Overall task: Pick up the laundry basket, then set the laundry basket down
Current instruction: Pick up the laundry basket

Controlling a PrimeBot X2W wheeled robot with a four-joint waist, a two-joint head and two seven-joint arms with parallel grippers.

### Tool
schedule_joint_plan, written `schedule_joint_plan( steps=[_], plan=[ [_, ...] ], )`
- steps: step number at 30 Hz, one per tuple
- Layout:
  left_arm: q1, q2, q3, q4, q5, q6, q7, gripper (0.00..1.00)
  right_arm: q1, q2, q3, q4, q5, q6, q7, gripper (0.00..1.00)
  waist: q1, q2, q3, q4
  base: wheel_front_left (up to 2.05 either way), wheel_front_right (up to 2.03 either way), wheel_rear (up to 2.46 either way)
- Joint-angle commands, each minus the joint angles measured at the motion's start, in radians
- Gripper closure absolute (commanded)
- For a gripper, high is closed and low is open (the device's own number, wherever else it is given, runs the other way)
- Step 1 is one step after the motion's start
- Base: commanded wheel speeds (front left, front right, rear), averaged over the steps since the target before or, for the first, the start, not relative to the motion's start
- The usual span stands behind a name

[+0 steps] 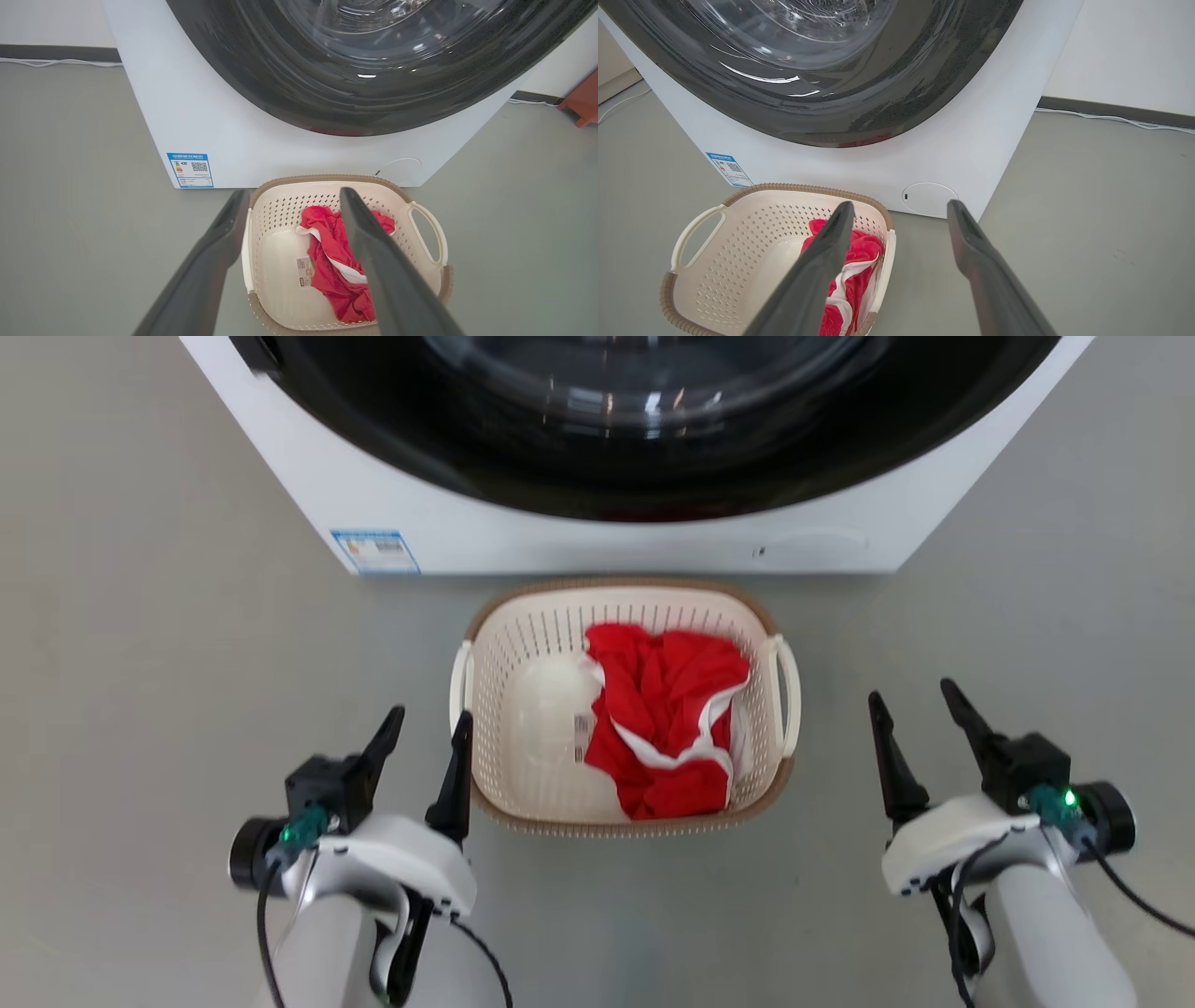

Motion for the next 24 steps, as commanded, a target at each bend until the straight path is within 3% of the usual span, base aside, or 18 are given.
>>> schedule_joint_plan(
  steps=[1, 13, 24],
  plan=[
    [-0.035, 0.012, 0.024, -0.011, -0.005, 0.009, -0.006, 0.00, -0.020, 0.001, 0.017, -0.007, -0.012, 0.006, -0.012, 0.00, 0.0000, 0.0000, 0.054, 0.004, 0.00, 0.00, 0.00],
    [-0.289, 0.012, -0.053, 0.237, -0.082, 0.021, -0.006, 0.00, -0.229, 0.001, -0.040, 0.149, -0.088, 0.006, 0.016, 0.00, 0.0000, 0.0000, 0.252, 0.029, 0.00, 0.00, 0.00],
    [-0.492, 0.012, -0.134, 0.467, -0.168, 0.044, -0.006, 0.00, -0.344, 0.001, -0.071, 0.258, -0.147, 0.006, 0.025, 0.00, 0.0000, 0.0000, 0.370, 0.051, 0.00, 0.00, 0.00]
  ],
)
